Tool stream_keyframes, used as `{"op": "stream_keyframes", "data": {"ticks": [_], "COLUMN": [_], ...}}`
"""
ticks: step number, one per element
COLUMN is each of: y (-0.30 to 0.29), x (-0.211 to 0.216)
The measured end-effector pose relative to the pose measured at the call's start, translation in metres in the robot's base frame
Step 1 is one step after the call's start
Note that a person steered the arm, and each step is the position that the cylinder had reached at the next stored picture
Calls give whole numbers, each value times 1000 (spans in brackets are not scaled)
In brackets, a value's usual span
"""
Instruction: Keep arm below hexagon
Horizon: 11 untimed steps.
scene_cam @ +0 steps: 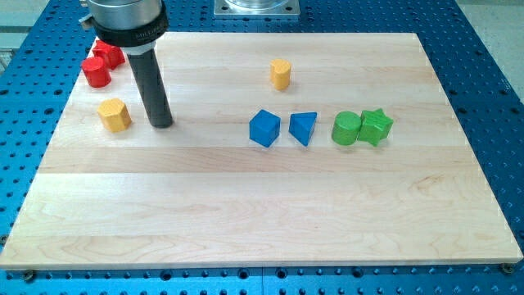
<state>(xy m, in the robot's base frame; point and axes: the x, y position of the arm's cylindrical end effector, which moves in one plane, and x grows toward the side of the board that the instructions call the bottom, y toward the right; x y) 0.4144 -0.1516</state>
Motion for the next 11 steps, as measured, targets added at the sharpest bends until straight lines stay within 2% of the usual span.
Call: {"op": "stream_keyframes", "data": {"ticks": [1, 5, 7, 8, 9, 10, 11], "y": [-54, -59, -61, -83, -108, -105, -90], "x": [1, 49, 49, 50, 32, 34, 62]}}
